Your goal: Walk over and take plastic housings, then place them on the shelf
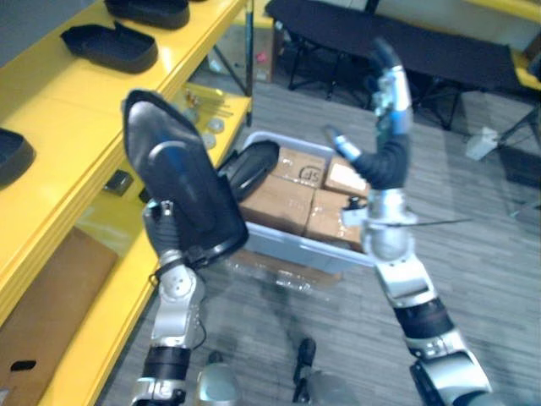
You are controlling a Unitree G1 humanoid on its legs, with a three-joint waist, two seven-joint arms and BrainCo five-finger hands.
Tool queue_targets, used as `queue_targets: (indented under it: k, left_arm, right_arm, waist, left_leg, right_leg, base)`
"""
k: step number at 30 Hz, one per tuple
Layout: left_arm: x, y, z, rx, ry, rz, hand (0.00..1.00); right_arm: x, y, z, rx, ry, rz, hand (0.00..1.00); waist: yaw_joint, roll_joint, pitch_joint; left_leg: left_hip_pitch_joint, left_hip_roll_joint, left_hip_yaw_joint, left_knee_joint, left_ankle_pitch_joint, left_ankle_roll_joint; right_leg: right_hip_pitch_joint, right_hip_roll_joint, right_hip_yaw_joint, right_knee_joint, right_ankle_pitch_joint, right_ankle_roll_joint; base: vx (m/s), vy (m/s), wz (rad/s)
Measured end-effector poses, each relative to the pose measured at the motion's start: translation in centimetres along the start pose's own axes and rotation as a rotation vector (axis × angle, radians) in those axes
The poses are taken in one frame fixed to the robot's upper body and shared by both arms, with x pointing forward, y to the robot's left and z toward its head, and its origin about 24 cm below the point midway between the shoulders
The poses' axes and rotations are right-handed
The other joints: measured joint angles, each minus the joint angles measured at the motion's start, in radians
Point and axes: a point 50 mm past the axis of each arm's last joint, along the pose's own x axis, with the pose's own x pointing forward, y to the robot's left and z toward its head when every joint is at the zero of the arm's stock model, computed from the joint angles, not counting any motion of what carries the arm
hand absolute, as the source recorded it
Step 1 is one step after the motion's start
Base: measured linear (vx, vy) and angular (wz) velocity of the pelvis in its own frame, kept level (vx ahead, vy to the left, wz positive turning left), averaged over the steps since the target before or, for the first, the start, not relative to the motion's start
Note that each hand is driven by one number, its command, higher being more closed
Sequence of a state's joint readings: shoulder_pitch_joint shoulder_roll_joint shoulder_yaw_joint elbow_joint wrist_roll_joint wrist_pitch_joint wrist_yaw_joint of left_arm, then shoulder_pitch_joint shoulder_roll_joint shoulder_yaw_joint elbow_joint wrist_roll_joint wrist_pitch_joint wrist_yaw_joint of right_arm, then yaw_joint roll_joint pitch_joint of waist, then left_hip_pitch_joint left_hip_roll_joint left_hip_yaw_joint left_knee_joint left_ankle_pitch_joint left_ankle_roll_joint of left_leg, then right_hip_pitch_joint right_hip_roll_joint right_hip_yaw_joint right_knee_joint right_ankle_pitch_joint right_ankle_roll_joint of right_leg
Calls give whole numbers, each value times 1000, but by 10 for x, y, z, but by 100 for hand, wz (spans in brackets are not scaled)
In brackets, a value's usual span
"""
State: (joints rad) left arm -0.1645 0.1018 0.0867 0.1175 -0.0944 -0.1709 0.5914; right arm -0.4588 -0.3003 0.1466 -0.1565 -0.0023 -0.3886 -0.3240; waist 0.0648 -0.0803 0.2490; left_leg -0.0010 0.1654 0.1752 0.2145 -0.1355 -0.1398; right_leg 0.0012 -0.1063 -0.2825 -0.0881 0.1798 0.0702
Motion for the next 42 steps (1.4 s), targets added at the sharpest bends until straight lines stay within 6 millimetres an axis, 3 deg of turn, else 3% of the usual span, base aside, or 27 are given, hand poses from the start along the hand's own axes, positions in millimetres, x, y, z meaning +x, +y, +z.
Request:
queue_targets:
  k: [4,6,9,10,11,13,14,15,18,23,26,29,32,34,37,40,42]
  left_arm:
    - [0,26,3,119,-70,125,100]
    - [0,52,4,154,-90,219,100]
    - [-3,73,10,146,-142,290,100]
    - [-6,81,14,136,-172,312,100]
    - [-14,88,20,106,-210,330,100]
    - [-32,88,26,54,-238,321,100]
    - [-36,88,27,38,-242,317,100]
    - [-46,91,27,-2,-235,316,100]
    - [-54,95,26,-44,-216,323,100]
    - [-56,95,33,-46,-241,307,100]
    - [-57,101,46,-30,-297,327,100]
    - [-57,128,62,59,-369,457,100]
    - [-63,155,68,129,-394,576,100]
    - [-70,175,71,188,-399,651,100]
    - [-87,203,74,263,-388,760,100]
    - [-102,221,77,252,-388,814,100]
    - [-106,226,81,237,-415,819,100]
  right_arm:
    - [-7,-40,4,30,24,-92,0]
    - [-30,-75,-3,57,118,-192,0]
    - [-69,-105,-9,65,247,-303,0]
    - [-91,-113,-13,56,320,-353,0]
    - [-126,-116,-22,63,452,-426,0]
    - [-186,-110,-34,76,678,-536,0]
    - [-199,-108,-36,82,726,-564,0]
    - [-227,-101,-38,118,820,-620,0]
    - [-251,-95,-40,207,885,-678,0]
    - [-239,-79,-50,343,875,-581,0]
    - [-219,-61,-61,409,854,-488,0]
    - [-191,-41,-76,441,827,-352,0]
    - [-178,-23,-85,471,825,-275,0]
    - [-175,-7,-90,491,844,-217,0]
    - [-174,24,-96,469,896,-103,0]
    - [-162,52,-97,479,885,-15,0]
    - [-153,59,-96,484,864,22,0]
  waist:
    - [-12,2,-55]
    - [-21,7,-85]
    - [-28,16,-102]
    - [-32,21,-106]
    - [-51,29,-118]
    - [-60,45,-139]
    - [-62,50,-141]
    - [-64,64,-149]
    - [-65,83,-160]
    - [-51,82,-159]
    - [-31,81,-159]
    - [33,81,-159]
    - [86,79,-159]
    - [123,75,-161]
    - [197,49,-175]
    - [242,38,-178]
    - [256,24,-177]
  left_leg:
    - [16,0,15,-15,-2,0]
    - [35,-1,32,-34,-2,0]
    - [47,-2,49,-43,-2,0]
    - [52,-2,52,-48,-2,0]
    - [53,-3,53,-53,-2,0]
    - [61,-4,56,-68,-1,0]
    - [63,-4,58,-69,-1,0]
    - [70,-3,70,-73,-1,-1]
    - [72,-2,80,-81,-1,-2]
    - [63,-3,50,-88,3,-6]
    - [33,-9,8,-91,17,-4]
    - [24,-23,-69,-105,33,1]
    - [14,-38,-133,-106,39,7]
    - [10,-57,-183,-113,44,14]
    - [-2,-91,-251,-125,55,29]
    - [-1,-115,-294,-134,58,34]
    - [-1,-126,-305,-132,56,37]
  right_leg:
    - [1,2,11,2,0,0]
    - [1,2,25,7,0,0]
    - [-1,-1,39,7,-1,0]
    - [0,-3,42,4,-1,0]
    - [-1,-4,42,-1,-5,2]
    - [-1,-4,42,-1,-14,8]
    - [0,-4,43,-1,-16,9]
    - [-1,-2,51,-1,-20,6]
    - [-2,1,59,-1,-25,0]
    - [2,-1,34,-1,-29,-2]
    - [1,-10,-13,-1,-31,3]
    - [30,-22,-84,7,-32,5]
    - [59,-34,-155,8,-38,13]
    - [88,-46,-208,8,-46,23]
    - [121,-76,-277,8,-60,42]
    - [144,-95,-305,8,-67,52]
    - [157,-105,-322,8,-80,66]
  base:
    - [34,26,-9]
    - [40,31,-19]
    - [11,40,-15]
    - [-39,44,-8]
    - [-52,42,-6]
    - [-22,10,-1]
    - [-7,7,-10]
    - [-10,9,-14]
    - [-27,9,-11]
    - [-21,3,12]
    - [3,9,46]
    - [54,28,64]
    - [42,31,68]
    - [54,55,90]
    - [48,70,71]
    - [33,87,50]
    - [1,58,24]
